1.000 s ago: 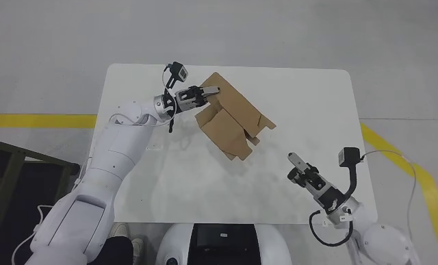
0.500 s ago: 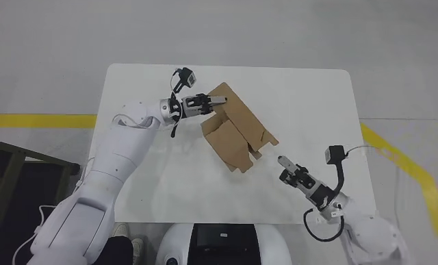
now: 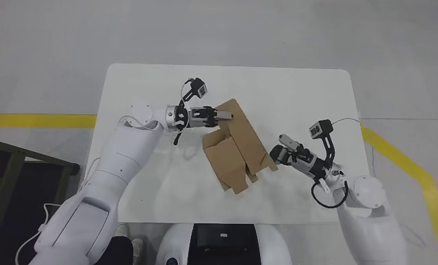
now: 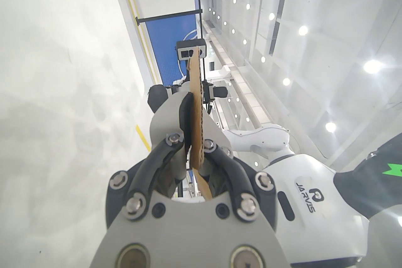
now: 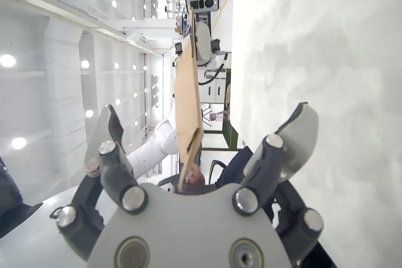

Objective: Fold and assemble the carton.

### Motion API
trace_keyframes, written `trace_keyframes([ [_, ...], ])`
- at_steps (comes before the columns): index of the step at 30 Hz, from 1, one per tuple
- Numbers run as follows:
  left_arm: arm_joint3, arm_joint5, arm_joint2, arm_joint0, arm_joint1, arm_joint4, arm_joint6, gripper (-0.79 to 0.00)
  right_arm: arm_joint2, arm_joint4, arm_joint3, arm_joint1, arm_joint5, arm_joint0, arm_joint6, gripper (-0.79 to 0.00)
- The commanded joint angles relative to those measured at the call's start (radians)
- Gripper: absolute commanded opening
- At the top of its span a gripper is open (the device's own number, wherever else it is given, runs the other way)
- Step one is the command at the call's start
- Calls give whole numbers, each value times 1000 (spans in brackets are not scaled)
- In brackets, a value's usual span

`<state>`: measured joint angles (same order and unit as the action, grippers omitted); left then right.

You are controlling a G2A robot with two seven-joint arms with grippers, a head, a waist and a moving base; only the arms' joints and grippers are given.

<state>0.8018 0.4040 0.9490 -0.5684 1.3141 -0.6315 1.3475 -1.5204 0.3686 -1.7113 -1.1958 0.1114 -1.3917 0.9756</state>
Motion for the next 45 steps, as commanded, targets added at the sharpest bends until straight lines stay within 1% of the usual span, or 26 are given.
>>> trace_keyframes([
  [1,-15,0,-9,9,4,3,22,-785,6,-5,18,4,-16,28,54,0],
  [2,-22,1,-14,14,6,3,38,-785,8,-5,25,6,-21,40,72,0],
  [4,-33,3,-22,21,12,-10,66,-785,5,-14,32,8,-19,53,69,0],
  [19,-35,1,-24,22,13,-12,67,-785,13,-20,24,8,-18,51,68,0],
  [21,-2,-27,-29,4,12,4,46,-785,27,-16,23,10,-2,58,100,0],
  [23,17,-67,-30,-2,9,14,56,-785,40,-11,42,13,6,78,145,0],
  [27,40,-109,-27,-13,8,-3,85,-785,76,41,103,13,28,118,216,0],
  [30,49,-116,-35,-12,10,4,105,-785,104,73,152,12,50,148,268,0],
  [35,54,-117,-60,-8,19,9,149,-785,129,120,219,12,60,187,311,0],
  [41,39,-105,-81,1,34,-5,164,-785,160,155,249,15,54,218,384,-6],
  [42,36,-102,-85,3,36,-8,165,-785,168,154,251,15,53,223,395,-46],
  [43,32,-99,-88,5,39,-10,167,-785,175,155,253,16,52,228,404,-111],
  [44,29,-98,-91,7,41,-12,166,-785,181,155,257,16,51,232,410,-256],
  [45,28,-97,-94,9,43,-13,166,-785,185,156,261,16,51,235,413,-311],
])
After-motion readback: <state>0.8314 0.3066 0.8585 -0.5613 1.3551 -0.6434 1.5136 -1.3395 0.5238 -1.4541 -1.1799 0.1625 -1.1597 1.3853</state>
